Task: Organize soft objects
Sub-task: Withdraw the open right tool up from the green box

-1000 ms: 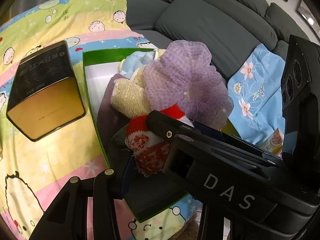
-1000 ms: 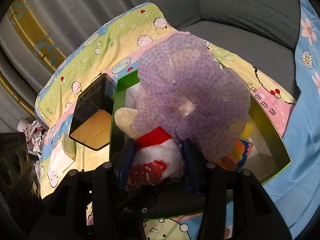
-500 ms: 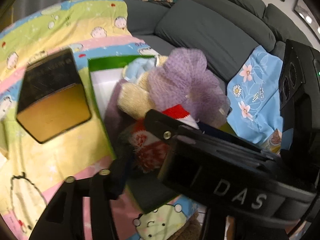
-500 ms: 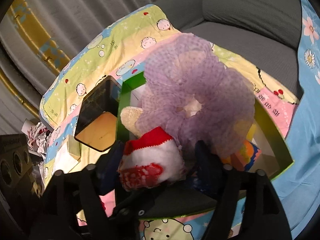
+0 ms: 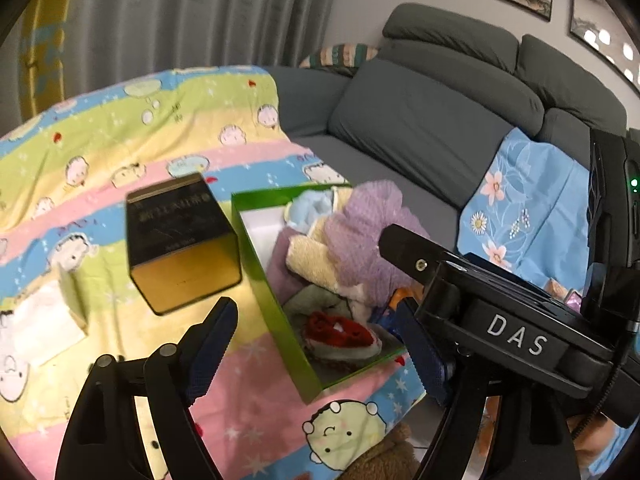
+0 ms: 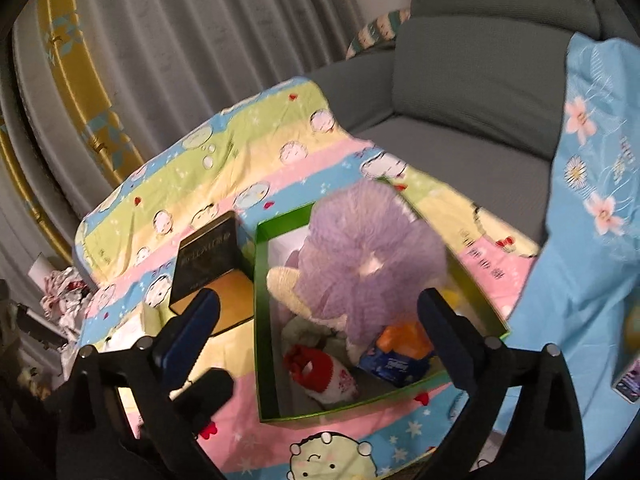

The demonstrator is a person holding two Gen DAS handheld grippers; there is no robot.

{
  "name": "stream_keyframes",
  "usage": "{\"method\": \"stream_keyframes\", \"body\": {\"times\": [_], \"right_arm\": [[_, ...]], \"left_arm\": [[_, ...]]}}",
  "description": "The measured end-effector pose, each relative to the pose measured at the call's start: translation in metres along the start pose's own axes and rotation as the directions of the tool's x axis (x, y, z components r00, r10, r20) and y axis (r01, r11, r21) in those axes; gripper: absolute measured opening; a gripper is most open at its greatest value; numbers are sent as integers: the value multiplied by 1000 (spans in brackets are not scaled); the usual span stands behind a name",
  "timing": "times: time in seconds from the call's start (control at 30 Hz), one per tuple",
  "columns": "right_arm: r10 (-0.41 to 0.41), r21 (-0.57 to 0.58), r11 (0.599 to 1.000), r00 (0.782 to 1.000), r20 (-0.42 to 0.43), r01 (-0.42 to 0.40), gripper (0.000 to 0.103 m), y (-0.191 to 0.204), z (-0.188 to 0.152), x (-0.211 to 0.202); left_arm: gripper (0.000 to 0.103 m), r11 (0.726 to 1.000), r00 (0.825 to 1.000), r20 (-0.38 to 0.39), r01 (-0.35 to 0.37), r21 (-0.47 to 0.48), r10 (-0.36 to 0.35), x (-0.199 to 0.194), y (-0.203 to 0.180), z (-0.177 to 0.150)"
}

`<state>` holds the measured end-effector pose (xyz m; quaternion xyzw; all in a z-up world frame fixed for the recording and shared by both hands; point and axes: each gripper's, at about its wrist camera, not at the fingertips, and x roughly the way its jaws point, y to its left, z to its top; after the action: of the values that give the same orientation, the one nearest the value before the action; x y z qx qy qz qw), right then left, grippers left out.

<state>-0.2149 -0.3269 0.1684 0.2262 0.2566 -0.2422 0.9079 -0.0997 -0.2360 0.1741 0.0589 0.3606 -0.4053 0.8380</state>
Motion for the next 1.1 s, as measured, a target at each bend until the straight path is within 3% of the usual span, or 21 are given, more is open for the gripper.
{"method": "stream_keyframes", "body": {"times": [0.2, 0.43, 0.63, 1.1], "right_arm": [[-24, -11, 1000, 997, 80, 25, 101, 4, -1, -27], [-83, -27, 996, 988, 129, 88, 102, 10, -6, -45], [-107, -30, 993, 986, 130, 112, 102, 10, -7, -48], [-151, -18, 988, 982, 110, 154, 102, 7, -6, -43]], "left_arm": [[82, 1000, 998, 60, -28, 6, 28, -25, -2, -2], [82, 999, 997, 72, -40, -16, 41, -32, 1, -3], [82, 997, 996, 49, -78, -16, 79, -27, 1, -9], [82, 997, 997, 35, -68, -40, 69, -22, 7, -13]]}}
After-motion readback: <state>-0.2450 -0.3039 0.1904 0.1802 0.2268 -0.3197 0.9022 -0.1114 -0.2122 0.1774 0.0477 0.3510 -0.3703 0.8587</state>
